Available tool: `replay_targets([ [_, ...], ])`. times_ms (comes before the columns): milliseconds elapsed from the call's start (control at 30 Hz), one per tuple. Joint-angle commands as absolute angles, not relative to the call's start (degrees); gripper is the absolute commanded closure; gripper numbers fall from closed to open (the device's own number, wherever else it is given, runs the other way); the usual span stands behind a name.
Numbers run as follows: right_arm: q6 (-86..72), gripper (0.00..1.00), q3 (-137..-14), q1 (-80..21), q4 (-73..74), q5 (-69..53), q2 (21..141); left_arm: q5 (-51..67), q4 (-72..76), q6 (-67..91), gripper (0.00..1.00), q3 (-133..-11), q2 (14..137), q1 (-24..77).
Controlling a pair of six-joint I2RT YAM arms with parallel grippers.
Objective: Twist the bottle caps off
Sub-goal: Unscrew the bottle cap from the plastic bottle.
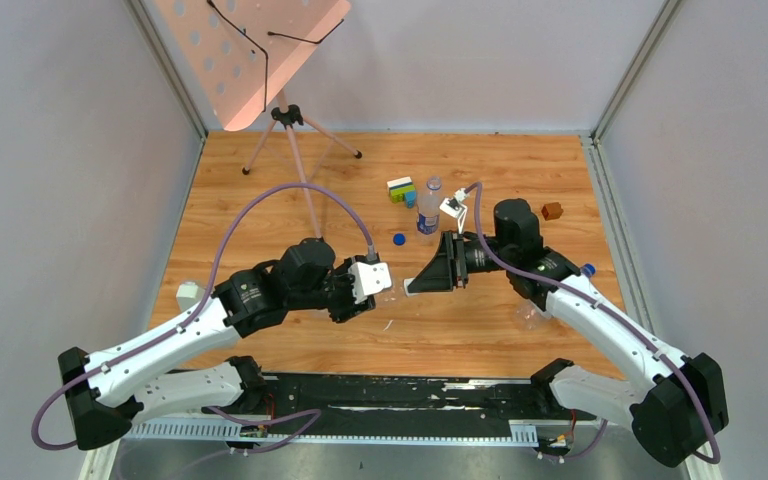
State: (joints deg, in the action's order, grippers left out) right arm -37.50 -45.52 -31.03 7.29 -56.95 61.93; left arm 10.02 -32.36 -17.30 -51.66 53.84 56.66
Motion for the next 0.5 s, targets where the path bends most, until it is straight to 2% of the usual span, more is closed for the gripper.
replay_targets([
  [0, -35.68, 0.66, -46.7, -31.25, 7.21, -57.51, 61.17, 10.24, -30.59, -18.22, 1.0, -52.43, 53.47, 56.95],
  [33, -35.62, 0.73, -46.67, -31.28, 7.2, -57.42, 61.24, 10.38, -30.54, -18.2, 1.0, -52.45, 53.56, 56.95],
  [100, -35.1, 0.96, -46.67, -31.29, 7.12, -57.34, 61.18, 10.7, -30.47, -18.11, 1.0, -52.47, 53.56, 56.95],
  [133, -34.4, 1.0, -46.67, -31.37, 7.11, -57.46, 61.11, 10.8, -30.27, -18.02, 1.0, -52.47, 53.59, 56.95],
  [333, -23.08, 1.0, -46.01, -32.86, 7.24, -56.28, 56.39, 11.79, -29.99, -14.32, 1.0, -52.82, 53.81, 56.83],
  [467, -17.72, 1.0, -44.81, -33.22, 6.37, -56.38, 53.38, 16.77, -31.05, -12.69, 1.0, -54.0, 54.99, 56.23],
])
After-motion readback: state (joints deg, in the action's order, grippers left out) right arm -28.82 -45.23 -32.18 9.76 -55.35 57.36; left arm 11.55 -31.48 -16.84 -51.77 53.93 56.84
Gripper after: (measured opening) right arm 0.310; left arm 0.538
